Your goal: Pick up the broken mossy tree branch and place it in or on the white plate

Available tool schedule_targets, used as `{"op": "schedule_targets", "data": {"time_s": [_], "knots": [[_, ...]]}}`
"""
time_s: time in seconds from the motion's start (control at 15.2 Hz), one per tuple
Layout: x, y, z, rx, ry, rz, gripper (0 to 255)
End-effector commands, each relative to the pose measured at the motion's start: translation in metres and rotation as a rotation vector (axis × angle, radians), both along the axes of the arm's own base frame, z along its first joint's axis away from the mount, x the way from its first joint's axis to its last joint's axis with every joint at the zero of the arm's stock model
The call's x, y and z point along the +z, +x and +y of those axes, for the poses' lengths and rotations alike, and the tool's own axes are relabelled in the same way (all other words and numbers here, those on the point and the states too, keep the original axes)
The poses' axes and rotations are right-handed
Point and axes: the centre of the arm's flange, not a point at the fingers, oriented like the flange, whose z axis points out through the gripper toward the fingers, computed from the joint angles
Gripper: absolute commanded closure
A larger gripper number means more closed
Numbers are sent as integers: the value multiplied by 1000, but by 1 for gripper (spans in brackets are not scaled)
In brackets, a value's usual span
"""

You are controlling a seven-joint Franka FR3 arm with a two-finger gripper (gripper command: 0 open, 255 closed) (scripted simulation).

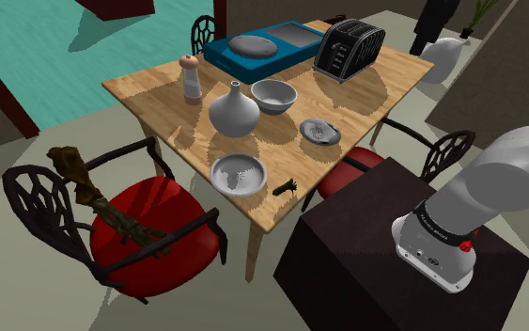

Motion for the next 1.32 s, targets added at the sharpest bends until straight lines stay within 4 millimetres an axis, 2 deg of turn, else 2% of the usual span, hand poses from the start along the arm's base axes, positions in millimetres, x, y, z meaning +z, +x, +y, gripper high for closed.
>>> {"op": "schedule_targets", "data": {"time_s": [0.0, 1.25], "knots": [[0, 0, 0, 0, 0, 0, 0], [-218, 4, 101, 194, 124, -105, 0]]}}
